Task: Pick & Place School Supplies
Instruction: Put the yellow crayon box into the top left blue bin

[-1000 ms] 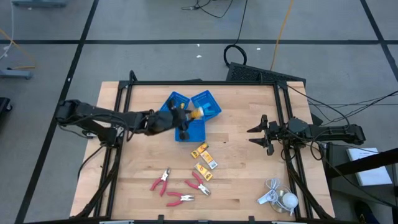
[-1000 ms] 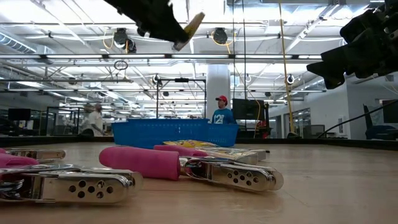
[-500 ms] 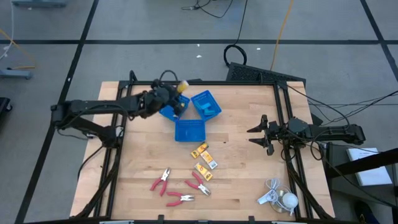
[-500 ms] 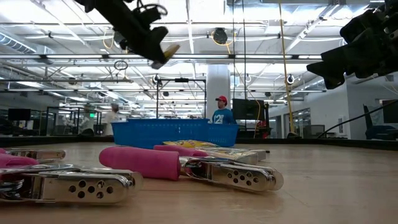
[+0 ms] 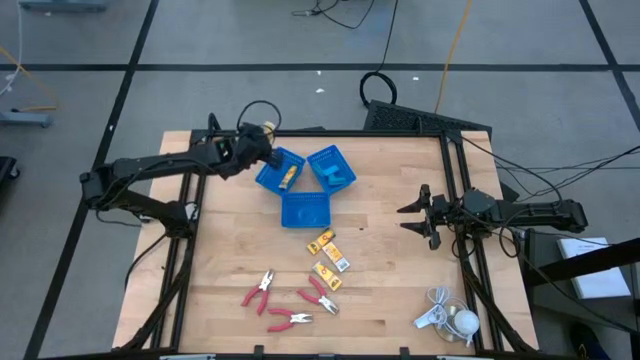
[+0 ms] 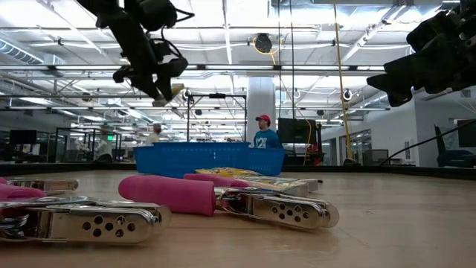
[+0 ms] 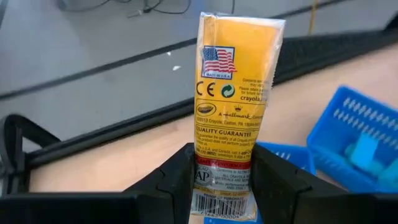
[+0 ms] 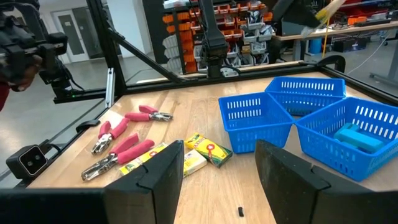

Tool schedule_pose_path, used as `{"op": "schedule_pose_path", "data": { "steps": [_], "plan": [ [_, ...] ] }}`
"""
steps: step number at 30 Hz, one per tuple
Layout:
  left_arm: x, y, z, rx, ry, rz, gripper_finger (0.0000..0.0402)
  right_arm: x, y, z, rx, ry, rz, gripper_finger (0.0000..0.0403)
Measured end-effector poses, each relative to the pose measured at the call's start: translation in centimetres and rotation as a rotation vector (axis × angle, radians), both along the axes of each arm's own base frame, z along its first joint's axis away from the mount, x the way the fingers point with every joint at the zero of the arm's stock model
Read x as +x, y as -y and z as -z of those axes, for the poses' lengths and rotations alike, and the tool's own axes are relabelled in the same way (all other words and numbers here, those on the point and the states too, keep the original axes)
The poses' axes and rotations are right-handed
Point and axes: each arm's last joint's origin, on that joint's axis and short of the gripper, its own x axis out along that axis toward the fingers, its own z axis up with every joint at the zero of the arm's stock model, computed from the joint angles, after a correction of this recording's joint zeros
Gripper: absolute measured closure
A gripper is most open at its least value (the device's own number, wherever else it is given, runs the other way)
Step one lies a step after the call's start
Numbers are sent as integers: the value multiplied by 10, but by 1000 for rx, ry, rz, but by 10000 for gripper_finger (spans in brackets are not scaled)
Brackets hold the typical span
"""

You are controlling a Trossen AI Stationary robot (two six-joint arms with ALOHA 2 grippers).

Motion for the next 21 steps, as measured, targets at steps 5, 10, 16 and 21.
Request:
{"op": "schedule_pose_path", "data": {
  "steps": [5, 10, 16, 21],
  "plan": [
    [-2, -1, 3, -57, 23, -17, 261, 0, 0, 0, 0, 0, 0, 211],
    [0, -1, 5, -101, 46, 4, 261, 0, 0, 0, 0, 0, 0, 214],
    [11, -5, 25, -229, 33, 48, 261, 0, 0, 0, 0, 0, 0, 212],
    [19, -8, 42, -276, -22, 51, 261, 0, 0, 0, 0, 0, 0, 212]
  ]
}}
